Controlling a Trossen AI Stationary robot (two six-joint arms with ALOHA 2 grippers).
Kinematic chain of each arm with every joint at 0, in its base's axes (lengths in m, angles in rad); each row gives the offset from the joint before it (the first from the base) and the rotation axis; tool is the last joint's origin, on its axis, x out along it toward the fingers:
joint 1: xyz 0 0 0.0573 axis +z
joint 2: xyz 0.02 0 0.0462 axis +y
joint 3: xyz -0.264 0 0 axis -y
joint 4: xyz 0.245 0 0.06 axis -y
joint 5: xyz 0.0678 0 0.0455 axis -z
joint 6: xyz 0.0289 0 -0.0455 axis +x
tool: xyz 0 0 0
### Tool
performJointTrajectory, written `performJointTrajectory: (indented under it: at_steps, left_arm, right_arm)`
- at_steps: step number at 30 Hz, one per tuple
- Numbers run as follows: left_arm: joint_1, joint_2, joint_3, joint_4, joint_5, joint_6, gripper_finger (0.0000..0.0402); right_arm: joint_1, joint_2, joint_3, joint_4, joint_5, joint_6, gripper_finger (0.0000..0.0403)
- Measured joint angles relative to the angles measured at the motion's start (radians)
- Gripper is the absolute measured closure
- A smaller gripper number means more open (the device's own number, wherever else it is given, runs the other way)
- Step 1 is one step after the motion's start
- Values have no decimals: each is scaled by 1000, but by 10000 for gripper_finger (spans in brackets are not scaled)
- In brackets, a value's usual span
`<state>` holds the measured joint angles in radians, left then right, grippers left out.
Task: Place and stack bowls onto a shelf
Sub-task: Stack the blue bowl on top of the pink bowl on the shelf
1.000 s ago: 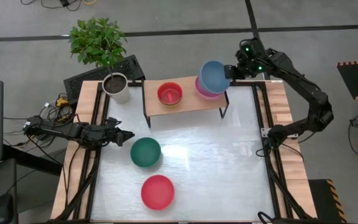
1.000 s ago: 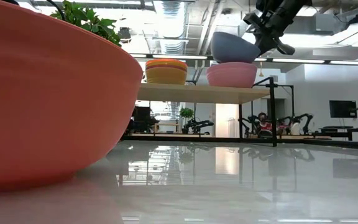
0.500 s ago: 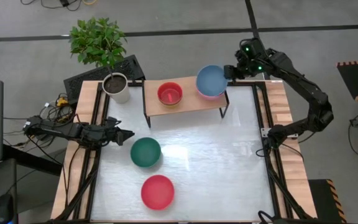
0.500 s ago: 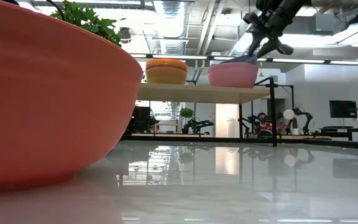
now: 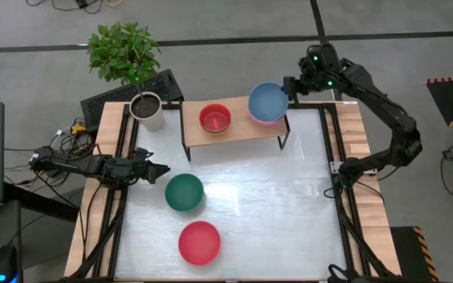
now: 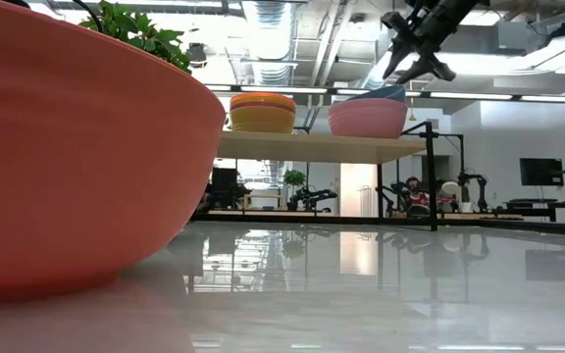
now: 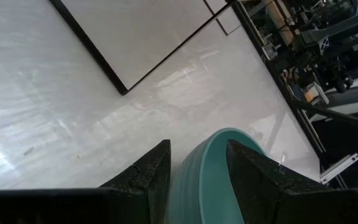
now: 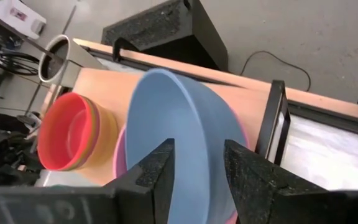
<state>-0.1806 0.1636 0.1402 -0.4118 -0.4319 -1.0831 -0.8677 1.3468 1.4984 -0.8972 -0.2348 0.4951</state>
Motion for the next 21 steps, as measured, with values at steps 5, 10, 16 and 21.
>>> performJointTrajectory:
  at_steps: [5,10,16,21]
  left_arm:
    - [0,0,0,0,1,-1,262]
    - [0,0,0,0,1,-1,262]
    - [0,0,0,0,2,-1,262]
    - [0,0,0,0,4,-1,262]
  right_arm:
    - [0,0,33,0,0,0,241]
    - [2,-1,51,15,1,-52,241]
    - [34,-2,52,-4,10,-106,248]
    - [65,-3,52,-32,1,-133,288]
